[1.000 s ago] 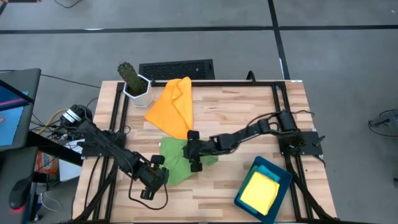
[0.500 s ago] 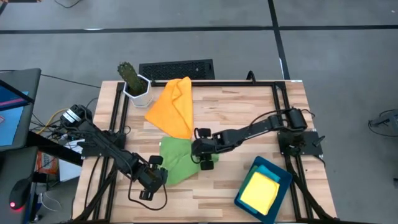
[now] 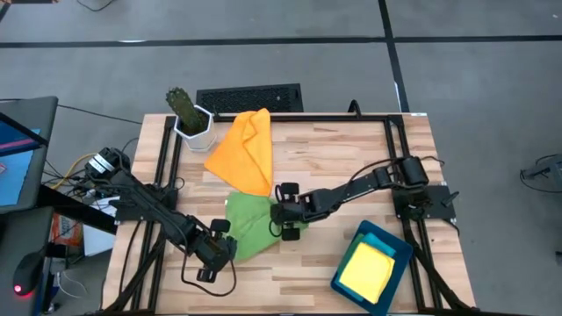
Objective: Fold microfiber towels
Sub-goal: Fold the green microfiber towel
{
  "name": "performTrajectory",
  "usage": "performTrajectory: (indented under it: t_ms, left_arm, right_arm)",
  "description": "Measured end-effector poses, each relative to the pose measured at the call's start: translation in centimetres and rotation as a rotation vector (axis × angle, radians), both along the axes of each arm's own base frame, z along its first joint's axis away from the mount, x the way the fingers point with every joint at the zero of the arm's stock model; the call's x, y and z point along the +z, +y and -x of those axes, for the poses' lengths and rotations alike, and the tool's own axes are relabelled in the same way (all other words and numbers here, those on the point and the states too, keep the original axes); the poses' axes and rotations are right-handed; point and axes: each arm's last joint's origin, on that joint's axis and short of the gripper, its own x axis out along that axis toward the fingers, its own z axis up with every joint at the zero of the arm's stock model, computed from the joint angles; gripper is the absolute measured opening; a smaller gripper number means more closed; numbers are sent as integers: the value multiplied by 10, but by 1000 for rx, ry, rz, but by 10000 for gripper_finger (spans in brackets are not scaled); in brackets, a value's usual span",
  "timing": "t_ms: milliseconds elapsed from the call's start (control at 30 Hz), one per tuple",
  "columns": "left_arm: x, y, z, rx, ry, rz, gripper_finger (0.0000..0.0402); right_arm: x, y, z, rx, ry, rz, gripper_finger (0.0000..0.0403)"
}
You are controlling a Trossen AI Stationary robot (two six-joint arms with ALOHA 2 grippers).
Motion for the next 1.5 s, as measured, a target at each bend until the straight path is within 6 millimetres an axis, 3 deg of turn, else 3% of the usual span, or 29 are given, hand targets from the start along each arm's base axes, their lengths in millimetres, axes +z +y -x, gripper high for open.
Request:
performTrajectory:
  t_ms: [133,300,467,567,700,800,867,967,1100,1200,1333,1500]
  left_arm:
    - [0,1,0,-20,-1,-17,0]
    - [0,5,-2,-39,-13,-50,0]
    - [11,21,-3,-52,14,-222,0]
    - [36,40,-3,-31,10,-462,0]
    - [85,67,2,27,-47,-781,0]
    - [128,86,14,146,-129,-954,0]
    - [153,94,25,262,-216,-955,0]
    - [173,96,40,366,-313,-828,0]
    - [160,83,54,358,-333,-594,0]
    - [128,65,54,321,-298,-460,0]
    - [72,36,49,258,-275,-308,0]
    - [16,12,46,227,-238,-206,0]
  right_arm:
    - [5,0,2,6,10,24,15]
    - [18,0,6,-37,-22,133,14]
    - [66,-4,22,-76,-107,245,11]
    - [102,-12,40,-140,-161,348,6]
    - [143,-22,66,-253,-237,476,7]
    - [163,-24,84,-317,-279,533,5]
    - [168,-20,94,-326,-296,529,4]
    - [158,-5,104,-291,-302,496,8]
    - [112,21,118,-234,-270,406,14]
    - [64,46,126,-179,-266,321,18]
    - [19,82,131,-80,-332,199,27]
    - [-10,108,129,-78,-354,128,59]
